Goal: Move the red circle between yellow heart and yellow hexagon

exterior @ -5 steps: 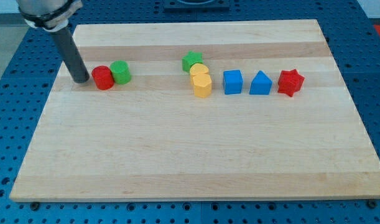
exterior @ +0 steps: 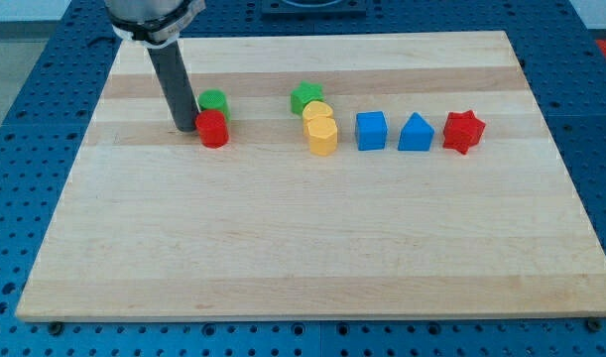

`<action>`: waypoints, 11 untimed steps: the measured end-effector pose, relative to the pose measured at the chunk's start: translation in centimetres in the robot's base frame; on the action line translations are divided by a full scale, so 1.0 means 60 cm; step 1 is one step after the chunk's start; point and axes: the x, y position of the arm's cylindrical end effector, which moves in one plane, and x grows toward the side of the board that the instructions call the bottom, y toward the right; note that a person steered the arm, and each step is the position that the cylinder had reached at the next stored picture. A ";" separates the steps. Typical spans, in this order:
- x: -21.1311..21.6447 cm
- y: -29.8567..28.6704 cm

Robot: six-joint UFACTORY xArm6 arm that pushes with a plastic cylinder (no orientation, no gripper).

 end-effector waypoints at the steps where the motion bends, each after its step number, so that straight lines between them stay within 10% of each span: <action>1: 0.014 0.004; 8: 0.059 0.031; 11: 0.044 0.222</action>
